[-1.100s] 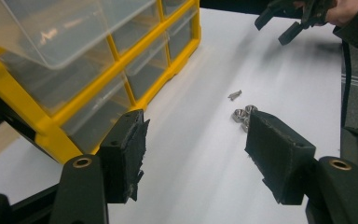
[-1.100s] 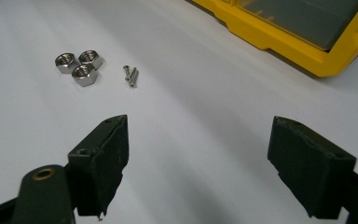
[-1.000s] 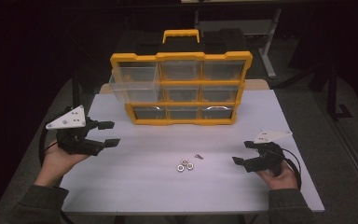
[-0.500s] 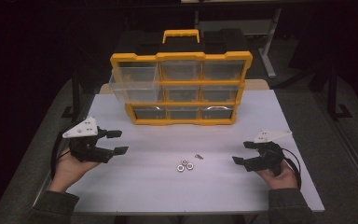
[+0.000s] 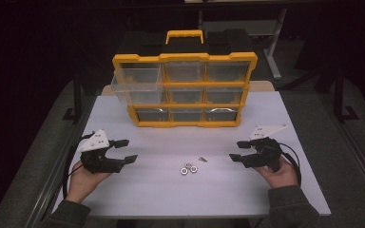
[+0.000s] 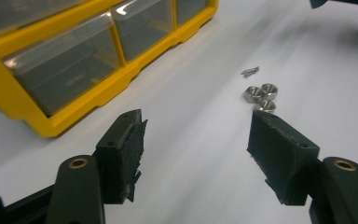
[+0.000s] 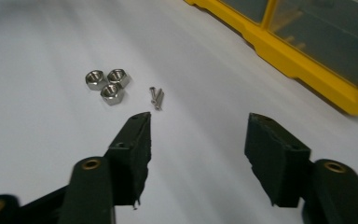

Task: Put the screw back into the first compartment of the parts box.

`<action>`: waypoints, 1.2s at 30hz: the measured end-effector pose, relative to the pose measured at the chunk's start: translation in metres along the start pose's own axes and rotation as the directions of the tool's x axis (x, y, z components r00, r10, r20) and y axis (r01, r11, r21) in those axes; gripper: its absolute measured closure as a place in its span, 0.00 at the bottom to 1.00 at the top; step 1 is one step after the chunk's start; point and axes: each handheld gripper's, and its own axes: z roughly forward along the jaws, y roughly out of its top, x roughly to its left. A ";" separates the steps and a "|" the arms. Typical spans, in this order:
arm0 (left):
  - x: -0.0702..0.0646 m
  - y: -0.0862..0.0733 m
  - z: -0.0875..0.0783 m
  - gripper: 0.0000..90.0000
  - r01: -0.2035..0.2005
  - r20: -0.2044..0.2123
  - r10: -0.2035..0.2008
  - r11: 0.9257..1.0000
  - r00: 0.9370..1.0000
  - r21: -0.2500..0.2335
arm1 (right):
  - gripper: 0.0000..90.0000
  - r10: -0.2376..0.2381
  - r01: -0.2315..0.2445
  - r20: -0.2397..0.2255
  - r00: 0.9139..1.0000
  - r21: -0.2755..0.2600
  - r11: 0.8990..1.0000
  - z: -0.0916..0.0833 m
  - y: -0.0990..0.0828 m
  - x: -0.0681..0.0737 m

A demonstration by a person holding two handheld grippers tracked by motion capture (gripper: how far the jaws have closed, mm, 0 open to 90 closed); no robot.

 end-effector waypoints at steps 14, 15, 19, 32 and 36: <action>-0.003 -0.018 0.004 0.35 0.018 -0.021 -0.017 1.000 1.000 0.015 | 0.61 -0.023 0.028 -0.071 0.997 0.074 0.997 0.048 0.034 0.004; -0.003 -0.019 0.004 0.35 0.026 -0.022 -0.025 1.000 0.999 0.011 | 0.62 -0.025 0.031 -0.074 0.997 0.077 0.997 0.052 0.035 0.005; -0.001 -0.020 0.005 0.34 0.032 -0.019 -0.031 0.999 0.999 0.010 | 0.66 -0.016 0.026 -0.089 0.996 0.105 0.994 0.069 0.037 0.007; -0.002 -0.019 0.007 0.34 0.026 -0.012 -0.026 1.000 1.000 -0.004 | 0.78 -0.032 0.050 -0.100 0.994 0.186 0.981 0.103 0.035 0.014; -0.002 -0.019 0.007 0.34 0.023 -0.013 -0.023 1.000 1.000 -0.003 | 0.79 -0.038 0.056 -0.097 0.995 0.200 0.978 0.108 0.034 0.014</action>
